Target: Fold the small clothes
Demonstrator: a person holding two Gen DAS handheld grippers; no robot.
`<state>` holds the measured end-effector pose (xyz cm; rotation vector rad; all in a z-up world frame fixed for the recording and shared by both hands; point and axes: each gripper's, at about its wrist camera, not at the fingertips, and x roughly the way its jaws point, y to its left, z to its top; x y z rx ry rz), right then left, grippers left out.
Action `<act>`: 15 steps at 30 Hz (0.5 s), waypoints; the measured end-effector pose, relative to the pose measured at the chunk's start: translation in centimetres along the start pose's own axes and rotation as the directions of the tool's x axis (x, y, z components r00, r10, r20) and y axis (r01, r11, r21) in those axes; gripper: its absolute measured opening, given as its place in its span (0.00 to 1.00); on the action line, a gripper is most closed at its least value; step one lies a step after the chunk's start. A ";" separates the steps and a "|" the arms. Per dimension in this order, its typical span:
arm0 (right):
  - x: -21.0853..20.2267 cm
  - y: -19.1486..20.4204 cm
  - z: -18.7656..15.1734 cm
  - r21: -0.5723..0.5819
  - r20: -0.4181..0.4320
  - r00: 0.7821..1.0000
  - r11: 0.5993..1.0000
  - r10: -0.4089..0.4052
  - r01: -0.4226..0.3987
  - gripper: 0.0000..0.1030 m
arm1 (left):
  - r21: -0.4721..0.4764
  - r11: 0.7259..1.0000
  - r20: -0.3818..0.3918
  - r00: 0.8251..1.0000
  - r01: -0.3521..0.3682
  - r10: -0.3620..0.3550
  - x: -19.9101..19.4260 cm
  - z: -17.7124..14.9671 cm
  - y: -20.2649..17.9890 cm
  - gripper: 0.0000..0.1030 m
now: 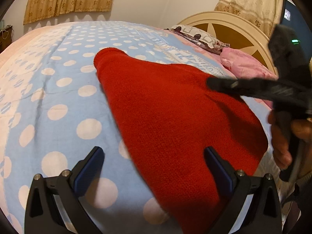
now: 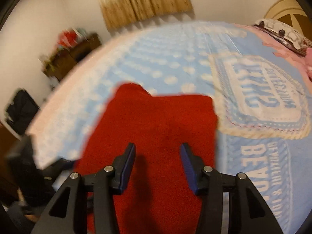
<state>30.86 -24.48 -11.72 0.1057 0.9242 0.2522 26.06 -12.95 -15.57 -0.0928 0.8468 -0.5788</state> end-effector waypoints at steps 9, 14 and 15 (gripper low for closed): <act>1.0 -2.3 0.2 0.033 -0.027 1.000 0.999 0.013 -0.012 0.47 | -0.052 0.997 0.031 0.998 0.060 -0.059 -0.8 -0.2 0.8 1.00; -0.6 -4.9 1.0 0.126 0.031 0.990 0.982 0.139 -0.142 0.48 | -0.031 0.999 -0.013 0.999 0.039 -0.039 0.1 0.2 0.3 1.00; -0.9 -5.5 1.2 0.144 0.044 0.988 0.978 0.146 -0.151 0.49 | -0.031 0.999 -0.012 0.999 0.039 -0.039 0.1 0.2 0.3 1.00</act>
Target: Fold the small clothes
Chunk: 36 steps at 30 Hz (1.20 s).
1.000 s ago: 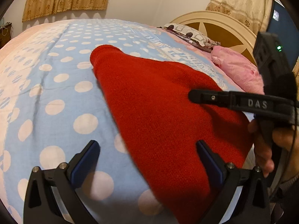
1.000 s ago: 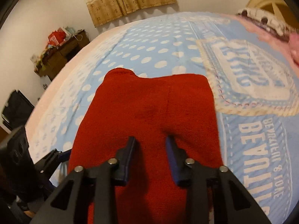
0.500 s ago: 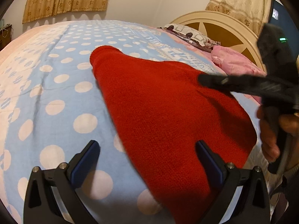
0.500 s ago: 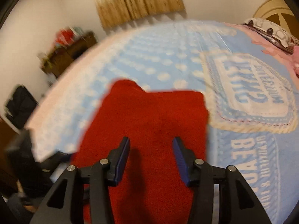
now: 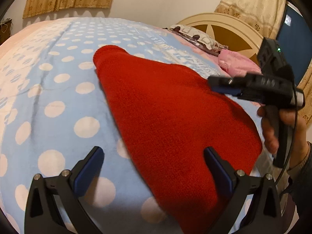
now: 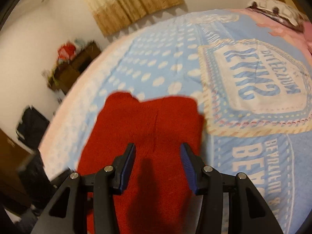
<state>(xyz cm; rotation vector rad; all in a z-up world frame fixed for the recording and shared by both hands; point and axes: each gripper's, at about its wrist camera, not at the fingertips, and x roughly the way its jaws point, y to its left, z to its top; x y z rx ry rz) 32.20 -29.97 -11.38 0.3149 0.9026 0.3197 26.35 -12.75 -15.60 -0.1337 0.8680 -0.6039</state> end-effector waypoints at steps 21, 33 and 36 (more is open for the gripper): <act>4.9 -7.0 1.7 0.205 -0.028 0.979 0.960 0.202 -0.192 0.60 | 0.016 1.000 -0.011 1.000 -0.018 0.019 0.6 0.0 -0.2 1.00; 7.0 -5.3 2.5 0.168 -0.021 0.984 0.971 0.178 -0.172 0.57 | -0.001 1.000 -0.013 1.000 0.000 0.000 0.6 0.0 0.1 1.00; 7.4 -5.4 2.4 0.180 -0.031 0.977 0.963 0.209 -0.201 0.36 | 0.001 1.000 -0.010 1.000 0.003 -0.003 0.6 0.0 0.0 1.00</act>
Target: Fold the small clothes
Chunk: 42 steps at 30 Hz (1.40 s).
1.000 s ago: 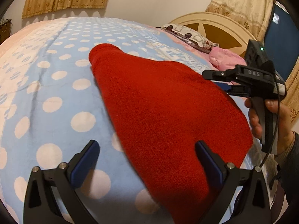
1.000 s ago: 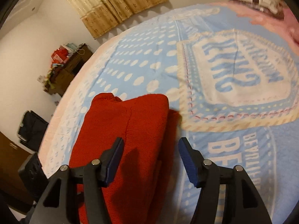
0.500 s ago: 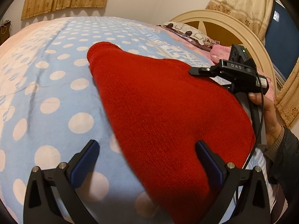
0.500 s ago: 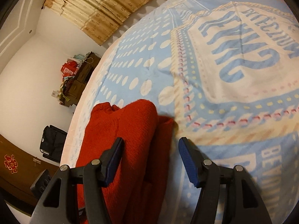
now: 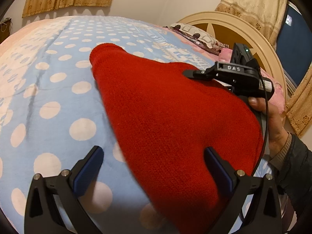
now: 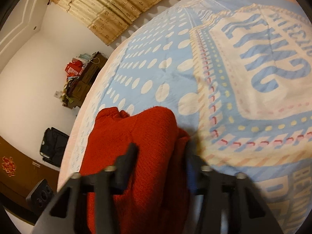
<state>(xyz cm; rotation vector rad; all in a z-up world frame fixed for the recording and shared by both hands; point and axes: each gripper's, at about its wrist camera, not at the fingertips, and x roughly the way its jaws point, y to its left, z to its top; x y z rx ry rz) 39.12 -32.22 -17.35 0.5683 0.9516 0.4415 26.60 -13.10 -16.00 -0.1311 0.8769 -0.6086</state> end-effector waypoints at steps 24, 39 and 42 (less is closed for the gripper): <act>-2.9 9.9 -2.6 -0.064 0.063 0.991 0.991 0.119 -0.115 0.26 | 0.011 0.999 0.100 0.994 0.031 -0.032 -9.0 -0.5 0.3 0.40; 4.7 23.3 -7.3 -0.153 -0.079 0.957 0.945 0.280 -0.289 0.26 | -0.149 0.980 0.221 0.961 -0.133 0.164 -19.2 -5.5 5.7 0.40; 6.6 25.4 -8.3 -0.166 -0.116 0.947 0.935 0.298 -0.314 0.26 | -0.182 0.970 0.241 0.949 -0.160 0.202 -20.6 -6.6 6.7 0.40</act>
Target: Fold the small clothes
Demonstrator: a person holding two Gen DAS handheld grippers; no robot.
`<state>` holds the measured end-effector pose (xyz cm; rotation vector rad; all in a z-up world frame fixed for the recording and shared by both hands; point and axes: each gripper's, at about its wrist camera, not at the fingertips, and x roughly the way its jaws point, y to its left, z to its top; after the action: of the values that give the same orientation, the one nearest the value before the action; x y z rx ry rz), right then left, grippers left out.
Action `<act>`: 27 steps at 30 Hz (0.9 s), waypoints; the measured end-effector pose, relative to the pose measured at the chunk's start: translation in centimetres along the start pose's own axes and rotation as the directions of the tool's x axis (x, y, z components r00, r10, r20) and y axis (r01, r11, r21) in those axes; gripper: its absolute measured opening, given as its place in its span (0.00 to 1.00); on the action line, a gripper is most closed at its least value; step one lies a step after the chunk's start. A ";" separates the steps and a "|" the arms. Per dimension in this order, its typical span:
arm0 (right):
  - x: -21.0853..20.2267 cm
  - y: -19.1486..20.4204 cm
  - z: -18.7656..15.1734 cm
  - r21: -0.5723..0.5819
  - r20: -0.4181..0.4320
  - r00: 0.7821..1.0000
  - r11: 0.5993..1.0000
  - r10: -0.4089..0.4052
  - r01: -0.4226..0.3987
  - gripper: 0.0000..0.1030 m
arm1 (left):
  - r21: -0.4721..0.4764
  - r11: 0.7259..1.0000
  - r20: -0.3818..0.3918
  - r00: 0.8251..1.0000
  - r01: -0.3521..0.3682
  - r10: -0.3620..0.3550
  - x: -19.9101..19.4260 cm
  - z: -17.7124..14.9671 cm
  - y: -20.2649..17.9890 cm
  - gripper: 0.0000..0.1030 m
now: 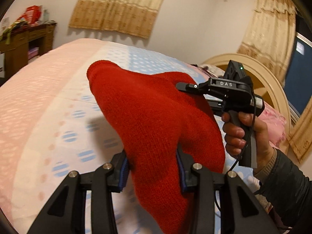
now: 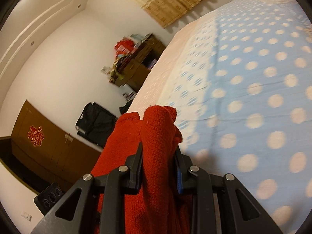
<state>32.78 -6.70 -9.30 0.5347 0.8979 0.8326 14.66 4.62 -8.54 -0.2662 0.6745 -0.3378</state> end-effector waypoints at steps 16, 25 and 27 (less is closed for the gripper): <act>10.9 6.0 -1.9 -0.124 -0.132 0.991 0.992 -0.027 0.010 0.26 | -0.124 0.985 0.022 0.992 -0.123 0.127 -1.0 -2.6 6.5 0.40; 14.4 6.0 -2.6 -0.130 -0.171 0.984 0.991 -0.053 0.031 0.26 | -0.175 0.976 0.011 0.991 -0.129 0.133 -0.7 -3.6 8.7 0.40; 15.1 6.0 -2.8 -0.131 -0.179 0.982 0.991 -0.053 0.029 0.26 | -0.188 0.973 0.005 0.991 -0.132 0.135 -0.7 -4.0 9.2 0.40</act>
<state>33.41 9.22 -13.51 0.3307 1.0122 0.9051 13.60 12.74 -14.31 -0.4007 0.7037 -0.1428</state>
